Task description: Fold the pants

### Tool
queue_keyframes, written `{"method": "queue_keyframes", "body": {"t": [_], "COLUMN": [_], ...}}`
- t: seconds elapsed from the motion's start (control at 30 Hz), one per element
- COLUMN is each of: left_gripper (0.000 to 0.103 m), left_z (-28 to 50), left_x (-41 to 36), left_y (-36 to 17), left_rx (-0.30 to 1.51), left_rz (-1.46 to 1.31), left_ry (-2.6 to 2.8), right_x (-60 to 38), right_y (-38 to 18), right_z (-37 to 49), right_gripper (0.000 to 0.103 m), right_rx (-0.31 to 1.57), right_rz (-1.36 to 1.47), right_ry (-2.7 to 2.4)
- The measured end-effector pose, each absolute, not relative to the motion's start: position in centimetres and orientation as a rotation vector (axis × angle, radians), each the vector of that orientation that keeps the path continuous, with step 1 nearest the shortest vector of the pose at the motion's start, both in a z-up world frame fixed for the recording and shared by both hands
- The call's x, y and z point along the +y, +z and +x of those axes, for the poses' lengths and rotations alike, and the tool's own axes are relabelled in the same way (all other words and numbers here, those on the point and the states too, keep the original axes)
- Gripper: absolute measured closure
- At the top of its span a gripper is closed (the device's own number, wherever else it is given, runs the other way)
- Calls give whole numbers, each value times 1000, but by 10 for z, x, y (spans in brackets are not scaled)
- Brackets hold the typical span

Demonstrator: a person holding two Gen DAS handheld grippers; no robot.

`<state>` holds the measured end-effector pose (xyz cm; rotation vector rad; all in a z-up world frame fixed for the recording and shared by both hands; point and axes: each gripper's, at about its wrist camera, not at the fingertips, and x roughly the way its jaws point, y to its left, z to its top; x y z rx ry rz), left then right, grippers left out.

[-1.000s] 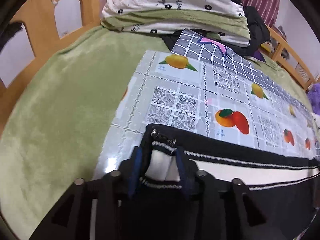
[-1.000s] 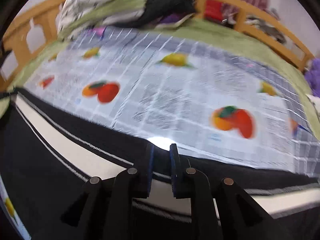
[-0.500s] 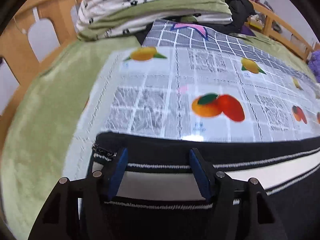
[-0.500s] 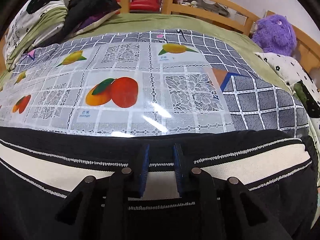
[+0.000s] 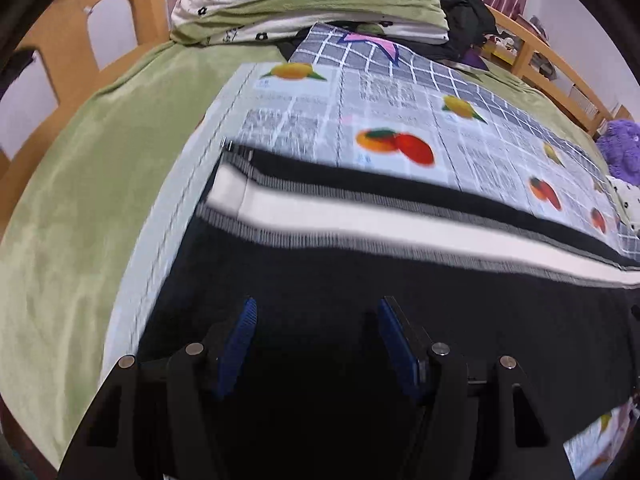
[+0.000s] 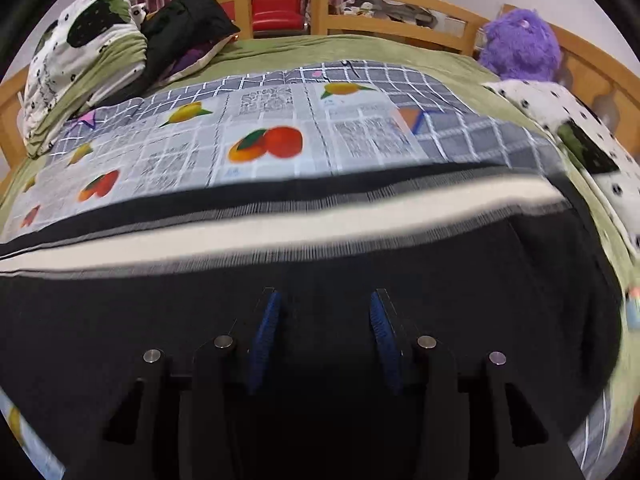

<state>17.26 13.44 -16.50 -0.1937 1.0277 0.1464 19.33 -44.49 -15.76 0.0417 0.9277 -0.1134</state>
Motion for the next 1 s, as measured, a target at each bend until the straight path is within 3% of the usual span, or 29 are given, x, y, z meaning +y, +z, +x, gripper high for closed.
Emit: {"method": "queue_keyframes", "body": {"t": [0.27, 0.53, 0.73, 1.0], "left_gripper": [42, 43, 44, 43], "left_z": [112, 40, 3, 13], "left_x": [141, 178, 209, 191], "left_y": [-172, -158, -133, -38], "left_rx": [1014, 993, 943, 839], "left_rz": [-216, -292, -361, -232], "left_ry": [172, 179, 172, 94], "right_x": [-429, -422, -404, -351], "right_y": [-132, -174, -117, -43], "right_z": [127, 100, 78, 70], "right_gripper": [50, 50, 55, 53], "right_rx": [899, 1036, 964, 849], "right_rz": [12, 60, 124, 168], "right_ry": [-210, -145, -105, 25]}}
